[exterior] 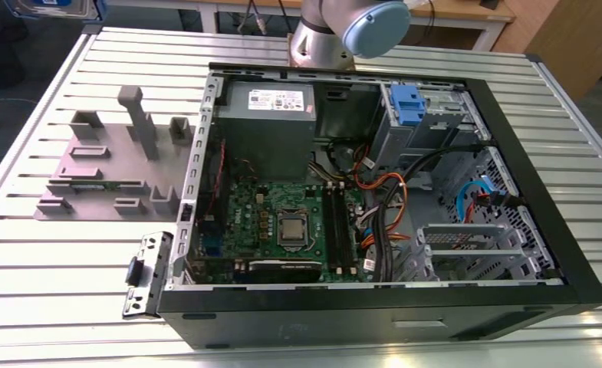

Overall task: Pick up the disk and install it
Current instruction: 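Pick up the disk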

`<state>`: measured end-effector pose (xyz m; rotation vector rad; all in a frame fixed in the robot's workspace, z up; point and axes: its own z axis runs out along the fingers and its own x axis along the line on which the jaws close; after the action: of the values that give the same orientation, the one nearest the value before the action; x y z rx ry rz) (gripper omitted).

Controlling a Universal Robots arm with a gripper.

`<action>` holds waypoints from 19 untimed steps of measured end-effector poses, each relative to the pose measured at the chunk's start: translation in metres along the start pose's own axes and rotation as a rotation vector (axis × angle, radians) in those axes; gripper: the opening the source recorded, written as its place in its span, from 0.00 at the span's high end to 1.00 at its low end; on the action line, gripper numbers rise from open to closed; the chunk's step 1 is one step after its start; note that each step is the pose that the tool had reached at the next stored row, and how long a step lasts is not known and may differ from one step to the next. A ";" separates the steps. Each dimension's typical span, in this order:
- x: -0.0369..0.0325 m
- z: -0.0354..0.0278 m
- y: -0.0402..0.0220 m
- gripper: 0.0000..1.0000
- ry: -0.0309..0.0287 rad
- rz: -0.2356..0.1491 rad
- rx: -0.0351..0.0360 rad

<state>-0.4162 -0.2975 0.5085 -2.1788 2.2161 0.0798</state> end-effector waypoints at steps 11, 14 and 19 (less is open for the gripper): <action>0.0024 -0.0001 0.0000 0.64 0.0000 0.000 0.0000; 0.0032 -0.0001 0.0000 0.64 0.0000 0.000 0.0000; 0.0048 -0.0002 -0.0001 0.64 0.0000 0.000 0.0000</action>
<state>-0.4162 -0.3023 0.5085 -2.1788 2.2160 0.0798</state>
